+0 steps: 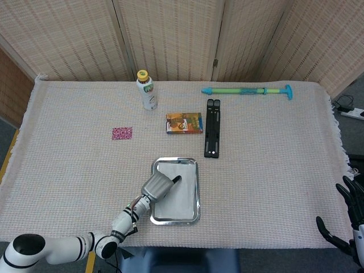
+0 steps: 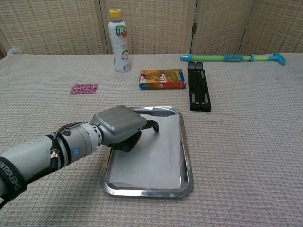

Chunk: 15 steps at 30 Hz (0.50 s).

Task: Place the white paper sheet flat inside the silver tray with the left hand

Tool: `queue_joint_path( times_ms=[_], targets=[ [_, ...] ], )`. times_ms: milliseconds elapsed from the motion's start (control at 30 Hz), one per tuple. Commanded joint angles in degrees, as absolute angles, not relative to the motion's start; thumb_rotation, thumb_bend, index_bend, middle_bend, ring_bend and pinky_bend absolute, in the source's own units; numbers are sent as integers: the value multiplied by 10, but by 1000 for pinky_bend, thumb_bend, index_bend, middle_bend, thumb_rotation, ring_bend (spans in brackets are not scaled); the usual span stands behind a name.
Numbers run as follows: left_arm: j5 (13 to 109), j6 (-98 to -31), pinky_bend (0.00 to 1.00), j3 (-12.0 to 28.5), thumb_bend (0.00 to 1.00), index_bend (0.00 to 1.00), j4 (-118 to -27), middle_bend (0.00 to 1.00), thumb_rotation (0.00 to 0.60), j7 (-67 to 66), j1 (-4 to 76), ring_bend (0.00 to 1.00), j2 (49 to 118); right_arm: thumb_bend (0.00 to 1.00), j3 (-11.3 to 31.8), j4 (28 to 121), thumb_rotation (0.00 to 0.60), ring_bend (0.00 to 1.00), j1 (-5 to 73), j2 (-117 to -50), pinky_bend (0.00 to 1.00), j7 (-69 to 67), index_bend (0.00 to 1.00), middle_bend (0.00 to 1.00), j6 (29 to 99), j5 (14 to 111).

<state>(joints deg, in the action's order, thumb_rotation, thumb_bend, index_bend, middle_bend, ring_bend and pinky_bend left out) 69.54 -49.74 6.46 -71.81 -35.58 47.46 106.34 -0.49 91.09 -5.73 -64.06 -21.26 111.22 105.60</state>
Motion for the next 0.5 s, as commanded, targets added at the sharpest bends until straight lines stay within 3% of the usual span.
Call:
queue_joint_path(
  times_ms=[33,500],
  targets=[
    [690,-501,1000,61,1000,243,-728,1000,600,-365,473,1000,1058,429,-5,911,600,0,-58,-641,0,-212,0,0,1113,1057],
    [674,-516,1000,60,1000,247,-739,1000,600,-395,474,1000,1055,429,-7,910,600,0,-59,-640,0,-213,0,0,1117,1062]
  ],
)
